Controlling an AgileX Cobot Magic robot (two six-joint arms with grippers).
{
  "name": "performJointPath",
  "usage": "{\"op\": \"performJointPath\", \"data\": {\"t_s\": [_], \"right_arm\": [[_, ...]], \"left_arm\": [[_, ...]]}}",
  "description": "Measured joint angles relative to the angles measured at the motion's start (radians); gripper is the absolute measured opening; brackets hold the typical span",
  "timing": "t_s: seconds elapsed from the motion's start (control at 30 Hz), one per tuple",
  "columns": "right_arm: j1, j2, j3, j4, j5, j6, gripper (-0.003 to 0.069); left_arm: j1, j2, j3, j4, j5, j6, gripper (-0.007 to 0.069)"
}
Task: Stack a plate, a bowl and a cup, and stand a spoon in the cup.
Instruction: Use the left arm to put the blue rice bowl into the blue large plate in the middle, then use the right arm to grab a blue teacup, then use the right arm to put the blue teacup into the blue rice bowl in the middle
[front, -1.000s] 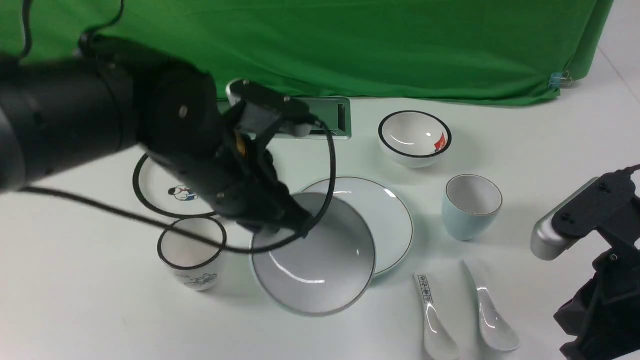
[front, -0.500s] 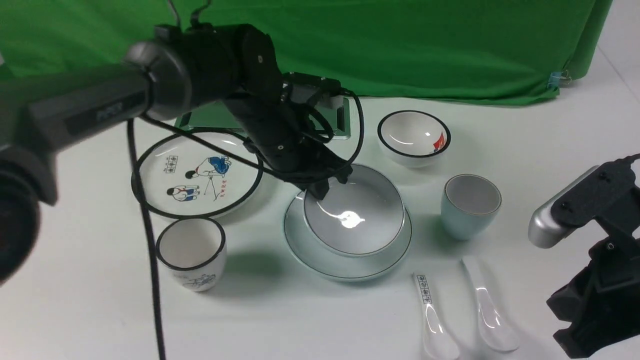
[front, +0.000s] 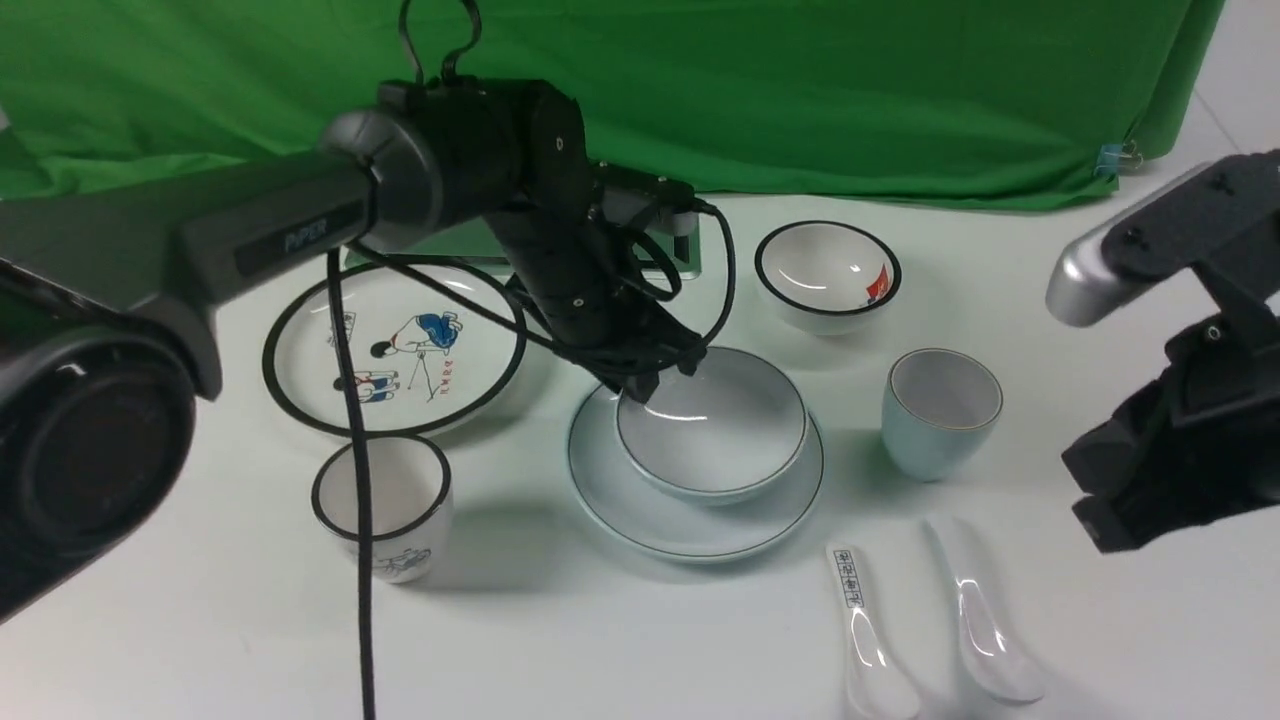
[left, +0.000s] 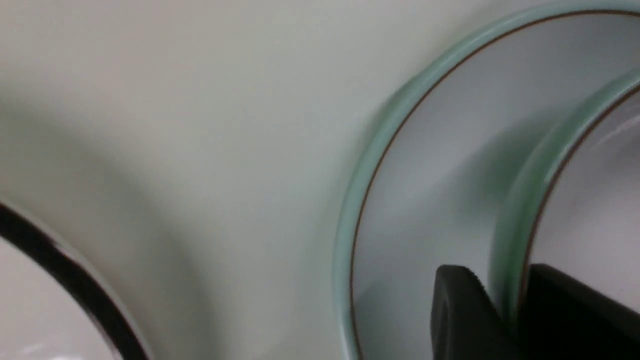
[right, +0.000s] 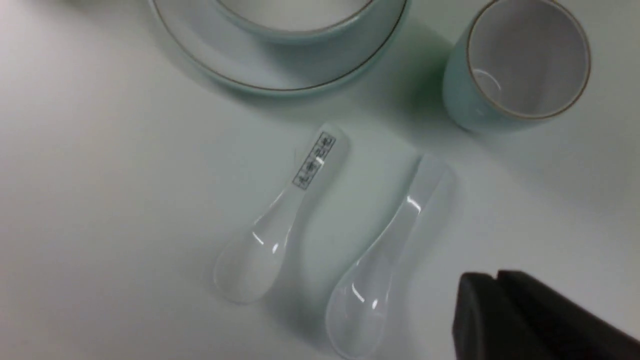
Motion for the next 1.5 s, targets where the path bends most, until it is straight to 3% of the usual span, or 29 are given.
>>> {"op": "performJointPath", "data": {"t_s": [0.1,0.23,0.33,0.43,0.57,0.73,0.8,0.83,0.97,1.0,1.03,1.07,1.1,1.27,1.5], "right_arm": [[-0.025,0.068,-0.041,-0.019,0.002,0.008,0.0139],[-0.104,0.197,-0.130,-0.032,-0.010,0.021,0.0342],[-0.138,0.267,-0.176,-0.035,-0.044,0.021,0.0433],[-0.152,0.355,-0.215,-0.038,-0.106,0.022,0.0459],[-0.156,0.462,-0.255,-0.037,-0.164,0.022,0.0447],[-0.157,0.586,-0.308,-0.037,-0.183,0.022,0.0414],[-0.157,0.645,-0.329,-0.039,-0.186,0.022,0.0387],[-0.157,0.649,-0.330,-0.040,-0.188,0.022,0.0382],[-0.157,0.704,-0.342,-0.040,-0.190,0.018,0.0270],[-0.157,0.707,-0.342,-0.040,-0.189,0.013,0.0213],[-0.157,0.707,-0.342,-0.040,-0.188,0.010,0.0203],[-0.157,0.707,-0.352,-0.040,-0.175,0.001,0.0115],[-0.157,0.705,-0.364,-0.037,-0.161,-0.002,0.0085],[-0.152,0.684,-0.469,-0.020,-0.056,-0.034,0.0084],[-0.048,0.680,-0.671,0.157,0.085,-0.144,0.0084]], "left_arm": [[0.000,-0.023,-0.035,0.048,0.069,-0.016,0.0239],[0.000,-0.134,-0.116,0.132,0.198,-0.048,0.0366],[0.000,-0.221,-0.127,0.165,0.239,-0.062,0.0391],[0.000,-0.322,-0.127,0.189,0.260,-0.082,0.0385],[0.000,-0.427,-0.075,0.194,0.263,-0.094,0.0336],[0.000,-0.569,0.096,0.200,0.265,-0.099,0.0227],[0.000,-0.651,0.248,0.201,0.236,-0.100,0.0150],[0.000,-0.657,0.248,0.201,0.232,-0.100,0.0150],[0.000,-0.789,0.489,0.203,0.120,-0.105,0.0062],[0.000,-0.829,0.547,0.203,0.092,-0.106,0.0051],[0.000,-0.834,0.556,0.203,0.082,-0.106,0.0048],[0.000,-0.869,0.617,0.203,0.047,-0.108,0.0041],[0.000,-0.891,0.661,0.203,0.017,-0.112,0.0040],[0.000,-0.954,0.764,0.203,-0.049,-0.126,0.0040],[0.000,-0.960,0.774,0.203,-0.131,-0.127,0.0042]]}}
